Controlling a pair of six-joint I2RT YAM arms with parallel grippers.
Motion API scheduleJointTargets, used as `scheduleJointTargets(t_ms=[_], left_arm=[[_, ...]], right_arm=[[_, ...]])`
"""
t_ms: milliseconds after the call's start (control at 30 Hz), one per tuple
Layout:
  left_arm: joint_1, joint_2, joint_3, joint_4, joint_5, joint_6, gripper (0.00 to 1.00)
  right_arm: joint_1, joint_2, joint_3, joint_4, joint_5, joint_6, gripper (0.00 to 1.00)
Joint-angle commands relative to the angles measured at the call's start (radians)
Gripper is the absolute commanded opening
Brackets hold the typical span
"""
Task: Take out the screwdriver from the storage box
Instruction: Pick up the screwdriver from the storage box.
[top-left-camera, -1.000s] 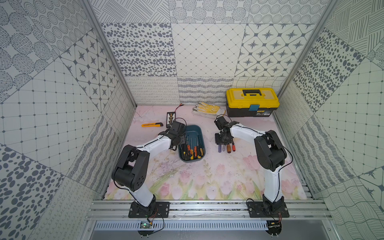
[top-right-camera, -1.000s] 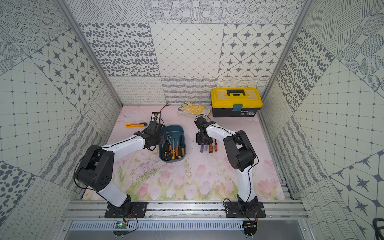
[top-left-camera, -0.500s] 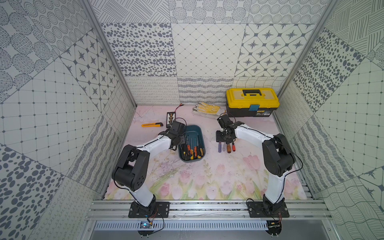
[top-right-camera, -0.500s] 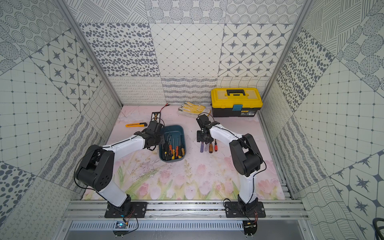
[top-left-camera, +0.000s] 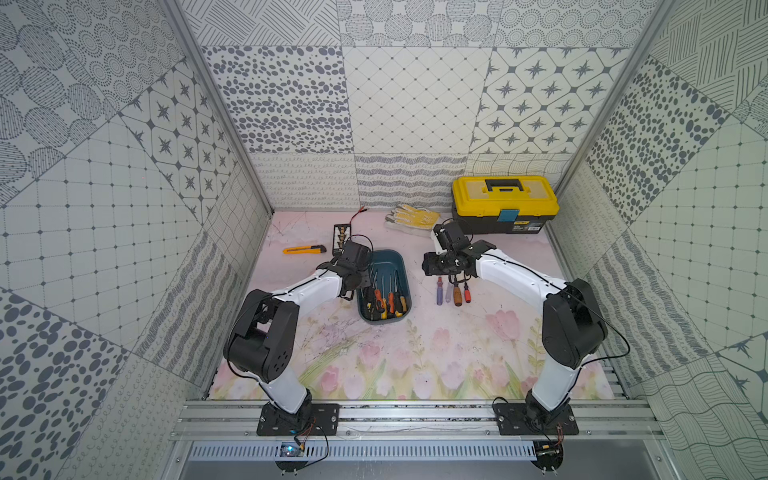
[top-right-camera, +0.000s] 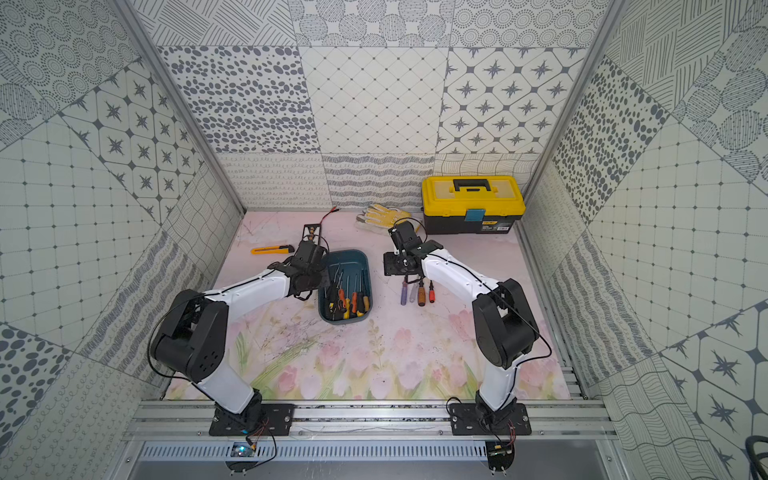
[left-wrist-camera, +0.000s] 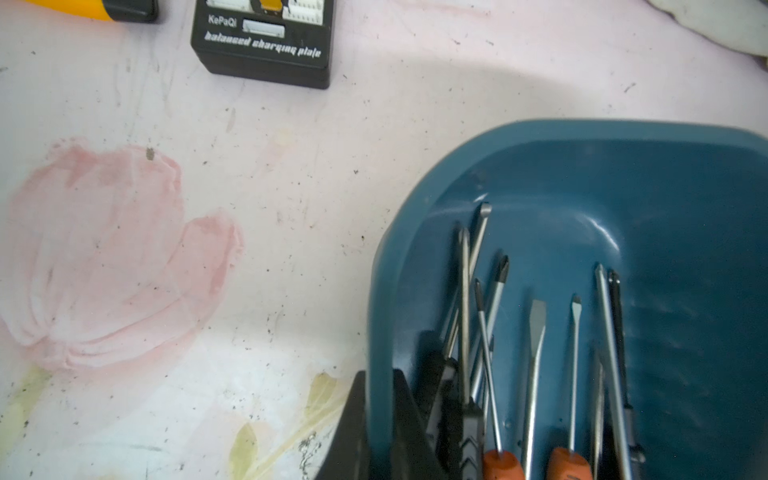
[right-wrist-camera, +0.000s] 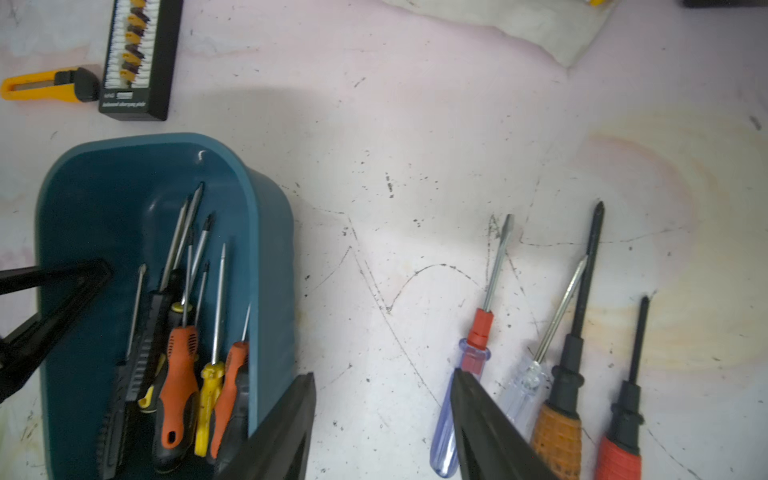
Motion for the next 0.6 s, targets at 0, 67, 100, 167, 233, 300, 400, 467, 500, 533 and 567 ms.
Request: scheduleJointTargets(t_ms=[0,67,100,167,233,300,400,467,500,533,567], left_arm=[[-0.002,-0.014,0.017,0.062,0.031,0.027,0.00],[-0.005,-0.016,0.015,0.061,0.039,0.031,0.00],[-0.006,-0.017,0.013,0.063,0.041,0.032,0.00],[-0.009,-0.017,0.012,0.066,0.046,0.032,0.00],[-0.009,-0.014,0.009,0.073,0.056,0.033,0.00],[-0.013,-0.011,0.009,0.076,0.065,0.033,0.00],[-0.016,-0.007,0.008,0.079,0.067,0.032,0.00],[-0.018,-0.008,0.008,0.080,0.067,0.031,0.00],[-0.017,-0.008,0.008,0.081,0.067,0.031,0.00],[-0.017,-0.009,0.008,0.083,0.068,0.029,0.00],[-0.018,-0.010,0.009,0.083,0.067,0.029,0.00]], right_arm=[[0.030,-0.025,0.038,0.051,-0.040,-0.009,0.57],[0.049,-0.021,0.046,0.058,-0.060,-0.004,0.57],[0.058,-0.015,0.053,0.060,-0.069,-0.002,0.57],[0.081,0.002,0.071,0.057,-0.089,-0.002,0.55],[0.102,0.021,0.088,0.057,-0.113,-0.002,0.54],[0.125,0.042,0.109,0.051,-0.127,-0.003,0.53],[0.154,0.073,0.141,0.036,-0.141,-0.003,0.52],[0.172,0.095,0.153,0.032,-0.157,0.007,0.51],[0.178,0.104,0.157,0.030,-0.163,0.011,0.51],[0.184,0.114,0.164,0.026,-0.170,0.016,0.50],[0.191,0.125,0.168,0.022,-0.174,0.020,0.50]])
